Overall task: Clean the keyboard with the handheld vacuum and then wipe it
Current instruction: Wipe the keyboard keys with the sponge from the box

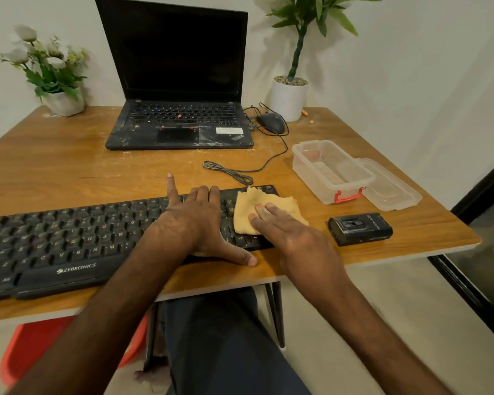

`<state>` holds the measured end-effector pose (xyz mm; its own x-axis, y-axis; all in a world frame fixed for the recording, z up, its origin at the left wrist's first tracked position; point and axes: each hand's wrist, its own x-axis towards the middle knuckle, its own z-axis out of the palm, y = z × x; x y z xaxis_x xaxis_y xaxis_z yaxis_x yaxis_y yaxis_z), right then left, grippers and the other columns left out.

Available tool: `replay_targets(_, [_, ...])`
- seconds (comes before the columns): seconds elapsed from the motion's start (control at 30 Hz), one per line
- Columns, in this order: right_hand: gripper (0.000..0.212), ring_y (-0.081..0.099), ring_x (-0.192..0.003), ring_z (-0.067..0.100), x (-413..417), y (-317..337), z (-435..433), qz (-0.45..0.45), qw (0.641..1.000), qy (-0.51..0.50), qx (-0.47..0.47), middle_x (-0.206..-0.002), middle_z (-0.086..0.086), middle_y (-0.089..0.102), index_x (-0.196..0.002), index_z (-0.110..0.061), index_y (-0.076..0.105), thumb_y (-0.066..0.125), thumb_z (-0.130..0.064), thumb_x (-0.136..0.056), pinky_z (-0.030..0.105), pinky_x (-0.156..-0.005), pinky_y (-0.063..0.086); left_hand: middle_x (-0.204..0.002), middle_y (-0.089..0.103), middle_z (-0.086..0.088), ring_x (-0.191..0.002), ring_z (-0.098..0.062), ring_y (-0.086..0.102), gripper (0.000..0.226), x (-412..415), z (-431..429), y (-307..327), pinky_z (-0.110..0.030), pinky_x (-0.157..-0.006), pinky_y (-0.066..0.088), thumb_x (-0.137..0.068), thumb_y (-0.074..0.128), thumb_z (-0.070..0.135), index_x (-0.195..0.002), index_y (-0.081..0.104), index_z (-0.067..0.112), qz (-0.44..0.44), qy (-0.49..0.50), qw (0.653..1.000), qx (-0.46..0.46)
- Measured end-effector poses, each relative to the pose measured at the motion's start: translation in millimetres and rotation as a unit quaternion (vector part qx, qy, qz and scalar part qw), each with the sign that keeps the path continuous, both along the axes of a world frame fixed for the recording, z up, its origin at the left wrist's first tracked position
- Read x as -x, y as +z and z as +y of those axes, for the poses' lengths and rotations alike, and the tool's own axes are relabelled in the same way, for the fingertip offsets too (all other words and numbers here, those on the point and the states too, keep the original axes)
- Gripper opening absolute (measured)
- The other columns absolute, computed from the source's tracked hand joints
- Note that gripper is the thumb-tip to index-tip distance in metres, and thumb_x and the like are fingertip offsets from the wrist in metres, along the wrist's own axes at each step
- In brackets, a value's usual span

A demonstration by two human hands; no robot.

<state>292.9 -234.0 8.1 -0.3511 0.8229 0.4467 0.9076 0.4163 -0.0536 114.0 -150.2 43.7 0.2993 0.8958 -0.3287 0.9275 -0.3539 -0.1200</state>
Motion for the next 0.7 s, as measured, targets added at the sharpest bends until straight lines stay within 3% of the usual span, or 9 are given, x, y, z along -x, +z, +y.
replay_targets(0.1, [0.074,0.058,-0.124,0.025,-4.7,-5.1,-6.8,0.011,1.000,0.002,-0.004,-0.128,0.012,0.064,-0.124,-0.010,0.067,0.083,0.011,-0.055,0.038,-0.099,0.042,-0.167,0.004,-0.011,-0.155,-0.027,0.004,0.158,-2.3,0.0,1.3,-0.068,-0.108,-0.026,-0.043,0.041,0.103,-0.158,-0.007,0.007,0.011,-0.002,1.000,-0.001])
replay_targets(0.17, [0.062,0.046,-0.135,0.019,-4.9,2.9,-2.7,0.083,0.995,0.017,0.054,-0.138,0.005,0.058,-0.129,-0.019,0.064,0.077,0.004,-0.073,0.041,-0.108,0.043,-0.167,0.003,-0.012,-0.155,-0.028,0.002,0.157,-2.1,-1.1,1.9,-0.069,-0.108,-0.026,-0.045,0.042,0.103,-0.158,-0.008,0.006,0.015,-0.001,1.000,-0.001])
replay_targets(0.23, [0.046,0.024,-0.147,0.012,-10.8,13.2,9.0,0.124,0.985,0.020,0.122,-0.153,-0.004,0.039,-0.136,-0.034,0.055,0.064,-0.021,-0.093,0.035,-0.118,0.024,-0.167,0.001,-0.013,-0.155,-0.029,0.001,0.156,-2.3,-2.1,2.7,-0.069,-0.107,-0.026,-0.047,0.043,0.103,-0.157,-0.009,0.006,0.015,0.000,1.000,0.005])
replay_targets(0.3, [0.042,0.016,-0.148,0.010,-14.9,19.4,20.6,0.144,0.975,0.020,0.169,-0.158,-0.009,0.029,-0.138,-0.042,0.050,0.056,-0.034,-0.097,0.032,-0.121,0.014,-0.167,0.000,-0.013,-0.155,-0.029,0.000,0.156,-3.1,-2.2,3.2,-0.068,-0.106,-0.027,-0.048,0.044,0.102,-0.157,-0.009,0.006,0.019,0.004,1.000,0.005])
replay_targets(0.37, [0.041,0.016,-0.148,0.008,-13.1,21.2,29.6,0.133,0.975,0.030,0.175,-0.158,-0.011,0.030,-0.138,-0.040,0.051,0.054,-0.027,-0.098,0.035,-0.122,0.014,-0.167,0.000,-0.013,-0.155,-0.029,0.000,0.155,-3.5,-2.2,3.7,-0.068,-0.105,-0.027,-0.049,0.045,0.102,-0.157,-0.009,0.006,0.021,0.007,1.000,0.003])
replay_targets(0.47, [0.055,0.009,-0.147,0.004,0.6,17.6,34.2,0.031,0.984,0.092,0.151,-0.158,-0.010,0.027,-0.142,-0.032,0.048,0.053,-0.004,-0.096,0.032,-0.118,0.009,-0.167,-0.001,-0.013,-0.155,-0.029,0.000,0.153,-4.0,-2.8,3.3,-0.068,-0.103,-0.027,-0.051,0.045,0.100,-0.157,-0.010,0.005,0.025,0.005,1.000,0.004])
replay_targets(0.57, [0.059,0.023,-0.145,0.006,-2.4,21.4,42.7,-0.003,0.987,0.091,0.129,-0.154,-0.011,0.037,-0.141,-0.033,0.048,0.051,0.001,-0.093,0.032,-0.115,0.020,-0.167,0.000,-0.012,-0.155,-0.028,0.000,0.153,-3.8,-3.0,3.3,-0.067,-0.103,-0.028,-0.051,0.046,0.100,-0.158,-0.009,0.006,0.020,0.007,1.000,0.004])
replay_targets(0.7, [0.061,0.045,-0.135,0.013,-26.7,32.7,64.7,0.062,0.996,-0.053,0.041,-0.147,-0.005,0.049,-0.140,-0.030,0.051,0.060,0.003,-0.089,0.040,-0.111,0.039,-0.167,0.000,-0.012,-0.155,-0.028,-0.001,0.156,-2.4,-3.2,3.2,-0.067,-0.105,-0.028,-0.045,0.043,0.101,-0.158,-0.009,0.007,0.010,0.009,1.000,0.006])
